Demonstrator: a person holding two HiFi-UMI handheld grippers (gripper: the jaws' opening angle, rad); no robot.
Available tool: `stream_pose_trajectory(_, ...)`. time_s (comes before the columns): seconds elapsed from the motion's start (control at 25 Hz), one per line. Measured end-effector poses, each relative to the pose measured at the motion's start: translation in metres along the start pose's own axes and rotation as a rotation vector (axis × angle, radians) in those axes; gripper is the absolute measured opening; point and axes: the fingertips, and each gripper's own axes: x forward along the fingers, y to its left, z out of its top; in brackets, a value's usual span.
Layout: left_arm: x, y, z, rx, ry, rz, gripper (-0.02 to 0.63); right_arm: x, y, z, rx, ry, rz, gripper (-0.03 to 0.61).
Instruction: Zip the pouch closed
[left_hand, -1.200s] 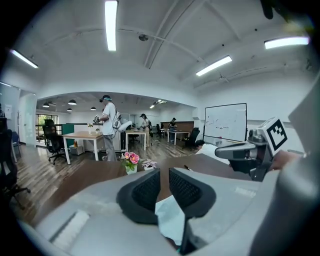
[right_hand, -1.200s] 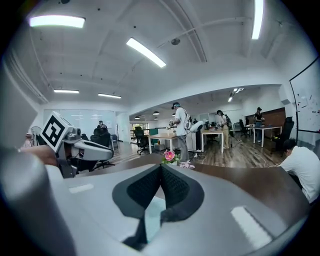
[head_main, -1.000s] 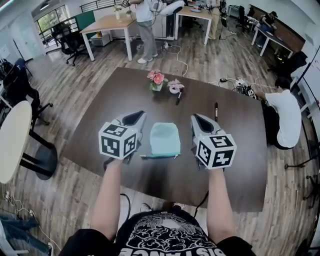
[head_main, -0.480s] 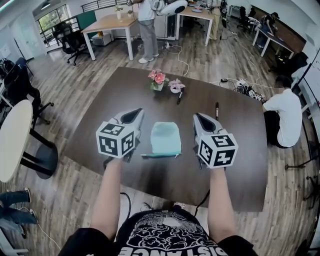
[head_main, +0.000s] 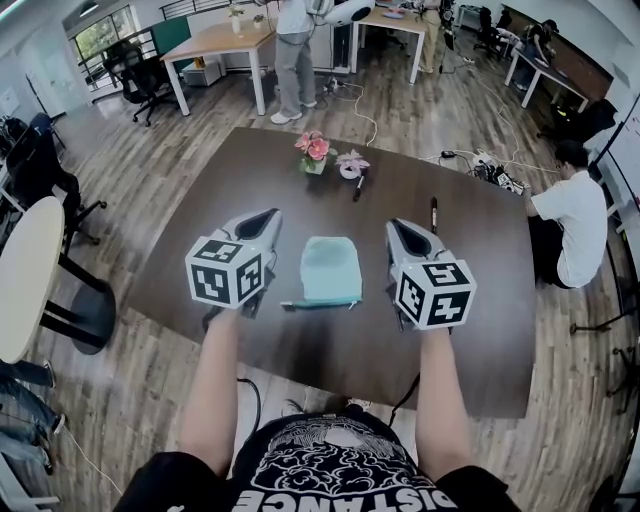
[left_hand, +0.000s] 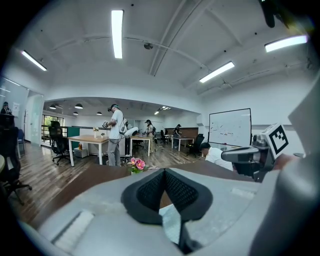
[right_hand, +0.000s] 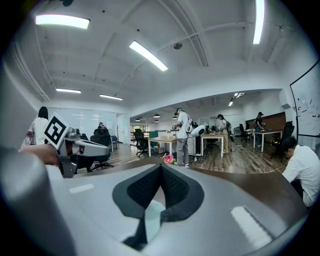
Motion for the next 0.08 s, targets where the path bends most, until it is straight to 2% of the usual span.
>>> stream_pose_trajectory(0.08,-0.0015,0.0002,-0.0001,-0.001,0.002,0.000,0.005,-0.0013,0.0005,0.0011,0.000,0.000,-0.002,-0.001)
